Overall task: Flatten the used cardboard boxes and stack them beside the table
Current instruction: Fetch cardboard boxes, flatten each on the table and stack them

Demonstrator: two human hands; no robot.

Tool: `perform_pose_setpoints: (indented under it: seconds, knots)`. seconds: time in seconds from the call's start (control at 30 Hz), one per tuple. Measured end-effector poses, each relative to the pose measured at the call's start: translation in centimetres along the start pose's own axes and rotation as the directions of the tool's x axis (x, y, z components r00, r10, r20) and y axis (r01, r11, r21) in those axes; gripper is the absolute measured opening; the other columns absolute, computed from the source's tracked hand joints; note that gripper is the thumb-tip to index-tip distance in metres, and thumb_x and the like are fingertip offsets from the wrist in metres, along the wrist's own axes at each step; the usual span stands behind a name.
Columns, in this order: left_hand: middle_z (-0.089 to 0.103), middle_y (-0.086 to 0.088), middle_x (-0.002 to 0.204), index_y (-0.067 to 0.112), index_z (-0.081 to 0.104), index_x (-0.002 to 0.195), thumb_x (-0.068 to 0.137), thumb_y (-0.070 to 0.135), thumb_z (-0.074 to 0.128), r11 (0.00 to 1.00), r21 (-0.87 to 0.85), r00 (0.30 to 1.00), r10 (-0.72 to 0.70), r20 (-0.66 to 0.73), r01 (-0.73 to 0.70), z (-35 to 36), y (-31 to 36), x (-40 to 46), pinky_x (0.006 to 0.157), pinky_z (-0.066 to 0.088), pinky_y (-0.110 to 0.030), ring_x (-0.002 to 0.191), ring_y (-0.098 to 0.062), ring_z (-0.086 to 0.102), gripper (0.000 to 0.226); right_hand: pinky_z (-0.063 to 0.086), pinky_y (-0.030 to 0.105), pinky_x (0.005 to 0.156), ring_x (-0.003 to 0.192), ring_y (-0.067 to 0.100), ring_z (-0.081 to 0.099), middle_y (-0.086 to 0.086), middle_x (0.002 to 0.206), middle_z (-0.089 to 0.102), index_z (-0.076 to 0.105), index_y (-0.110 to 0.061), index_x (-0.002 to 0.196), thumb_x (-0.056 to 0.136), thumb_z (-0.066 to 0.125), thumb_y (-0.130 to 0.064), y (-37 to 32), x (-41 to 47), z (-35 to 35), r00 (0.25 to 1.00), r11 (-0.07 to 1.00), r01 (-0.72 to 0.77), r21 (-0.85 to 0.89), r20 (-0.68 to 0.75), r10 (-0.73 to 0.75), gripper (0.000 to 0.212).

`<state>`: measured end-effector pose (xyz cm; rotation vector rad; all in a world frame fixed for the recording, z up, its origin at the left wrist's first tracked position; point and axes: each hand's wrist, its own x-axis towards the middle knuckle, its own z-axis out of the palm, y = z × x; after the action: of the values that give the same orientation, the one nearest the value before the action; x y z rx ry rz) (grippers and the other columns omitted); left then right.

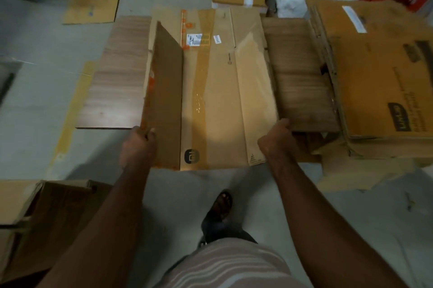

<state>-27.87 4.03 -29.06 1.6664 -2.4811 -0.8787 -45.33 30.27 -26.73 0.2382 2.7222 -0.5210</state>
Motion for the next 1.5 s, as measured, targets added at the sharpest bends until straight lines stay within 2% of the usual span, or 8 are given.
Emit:
perform_pose_setpoints:
  seconds: [0.2,0.33,0.47,0.63,0.97,1.13,1.3,1.5]
  knots:
    - [0.057,-0.009,0.091,0.016,0.051,0.121,0.106,0.053,0.036,0.998,-0.024,0.995,-0.058,-0.077,0.056,-0.5,-6.0,-9.8,0.072,0.048,-0.040,0.077,-0.026,0.057,0.043,0.050,0.044,0.081,0.115,0.036,0.062,0.016,0.130,0.059,0.037,-0.013,0.134,0.092,0.069,-0.019,5.3,-8.3,0.6,0.999,0.999,0.029,-0.029,-0.014,-0.030,0.053]
    - [0.061,-0.017,0.095,0.014,0.054,0.117,0.104,0.057,0.034,0.998,-0.043,0.991,-0.048,-0.124,0.043,-1.1,-9.0,-13.9,0.080,0.054,-0.046,0.084,-0.037,0.061,0.049,0.049,0.042,0.077,0.110,0.034,0.065,0.014,0.123,0.063,0.040,-0.013,0.127,0.095,0.067,-0.023,8.9,-11.6,-0.6,0.988,0.993,0.116,-0.003,-0.105,-0.116,0.043]
    - [0.054,-0.013,0.088,0.011,0.053,0.112,0.106,0.052,0.037,0.993,-0.110,0.988,0.012,-0.155,-0.029,-2.1,-7.1,-15.8,0.072,0.046,-0.040,0.079,-0.031,0.053,0.044,0.054,0.046,0.085,0.111,0.038,0.064,0.014,0.121,0.062,0.039,-0.013,0.121,0.095,0.068,-0.025,10.0,-12.8,-4.3,0.977,0.992,0.130,0.001,-0.172,-0.128,0.040]
    - [0.059,-0.013,0.088,0.016,0.049,0.102,0.104,0.056,0.039,0.952,-0.276,0.974,0.071,-0.217,-0.131,-1.9,-3.7,-17.3,0.076,0.050,-0.045,0.080,-0.033,0.058,0.041,0.055,0.043,0.083,0.114,0.035,0.062,0.016,0.125,0.059,0.043,-0.012,0.132,0.094,0.070,-0.023,12.1,-13.0,-7.9,0.933,0.984,0.167,0.057,-0.333,-0.139,0.047]
    - [0.056,-0.016,0.078,0.009,0.045,0.093,0.105,0.050,0.046,0.839,-0.415,0.910,0.201,-0.363,-0.351,2.6,9.7,-20.1,0.066,0.044,-0.045,0.078,-0.045,0.061,0.042,0.055,0.046,0.088,0.116,0.036,0.065,0.016,0.133,0.061,0.040,-0.008,0.145,0.100,0.063,-0.024,17.1,-4.7,-15.8,0.843,0.942,0.233,0.243,-0.534,-0.070,0.053]
    - [0.060,-0.013,0.082,0.014,0.048,0.090,0.103,0.046,0.047,0.784,-0.462,0.887,0.232,-0.399,-0.414,8.4,20.4,-21.7,0.067,0.048,-0.044,0.075,-0.033,0.058,0.035,0.059,0.051,0.085,0.115,0.038,0.065,0.018,0.131,0.061,0.043,-0.007,0.140,0.098,0.067,-0.024,21.1,4.9,-21.0,0.811,0.924,0.258,0.280,-0.582,-0.050,0.051]
    - [0.063,-0.005,0.088,0.021,0.051,0.094,0.103,0.051,0.046,0.767,-0.497,0.893,0.219,-0.392,-0.406,17.0,32.2,-24.6,0.072,0.055,-0.046,0.078,-0.029,0.061,0.031,0.058,0.050,0.083,0.113,0.041,0.065,0.021,0.128,0.062,0.043,-0.004,0.139,0.098,0.067,-0.021,27.4,17.3,-27.6,0.797,0.908,0.293,0.299,-0.600,-0.060,0.050]
    - [0.060,-0.006,0.078,0.015,0.051,0.092,0.103,0.047,0.048,0.790,-0.480,0.906,0.217,-0.362,-0.381,24.2,43.9,-29.3,0.063,0.043,-0.036,0.071,-0.029,0.057,0.033,0.056,0.044,0.073,0.101,0.041,0.067,0.022,0.122,0.063,0.040,-0.005,0.137,0.099,0.064,-0.022,35.0,28.7,-35.0,0.833,0.922,0.234,0.308,-0.552,-0.027,0.048]
